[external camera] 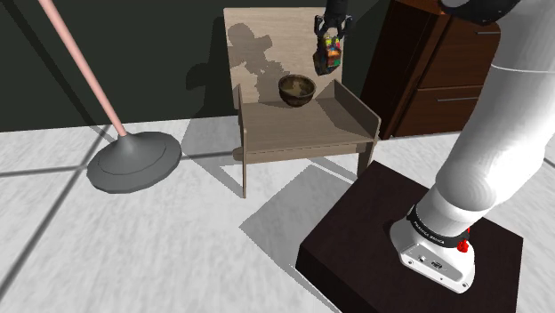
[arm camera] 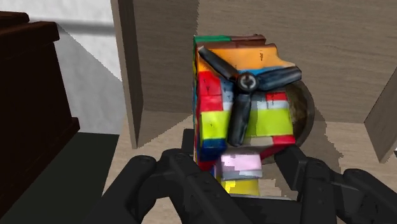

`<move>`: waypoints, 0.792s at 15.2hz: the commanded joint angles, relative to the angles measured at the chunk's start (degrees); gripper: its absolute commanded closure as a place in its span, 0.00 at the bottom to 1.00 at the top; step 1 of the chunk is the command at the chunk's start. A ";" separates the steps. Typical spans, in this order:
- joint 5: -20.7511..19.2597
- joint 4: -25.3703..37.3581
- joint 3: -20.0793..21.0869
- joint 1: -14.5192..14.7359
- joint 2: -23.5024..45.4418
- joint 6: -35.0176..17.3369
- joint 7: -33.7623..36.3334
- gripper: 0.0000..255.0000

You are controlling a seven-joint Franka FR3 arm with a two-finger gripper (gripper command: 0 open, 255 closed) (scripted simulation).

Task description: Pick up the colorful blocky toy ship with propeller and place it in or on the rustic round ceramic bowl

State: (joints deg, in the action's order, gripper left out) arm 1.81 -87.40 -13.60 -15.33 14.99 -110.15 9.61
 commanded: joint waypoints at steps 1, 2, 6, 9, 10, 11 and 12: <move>0.69 6.83 0.56 0.33 4.41 2.43 1.12 1.00; 0.99 10.44 0.83 0.45 6.72 3.77 1.69 1.00; 2.30 28.97 1.89 0.36 18.05 11.09 4.00 1.00; 3.03 42.23 2.54 -0.29 26.16 16.25 5.27 1.00; 2.94 40.18 2.50 -0.07 25.43 14.93 5.25 1.00; 2.87 38.32 2.47 0.13 24.82 13.70 5.24 1.00; 2.81 36.64 2.43 0.30 24.30 12.55 5.23 1.00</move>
State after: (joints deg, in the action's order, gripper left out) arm 4.64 -49.84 -11.16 -15.10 39.44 -96.68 14.85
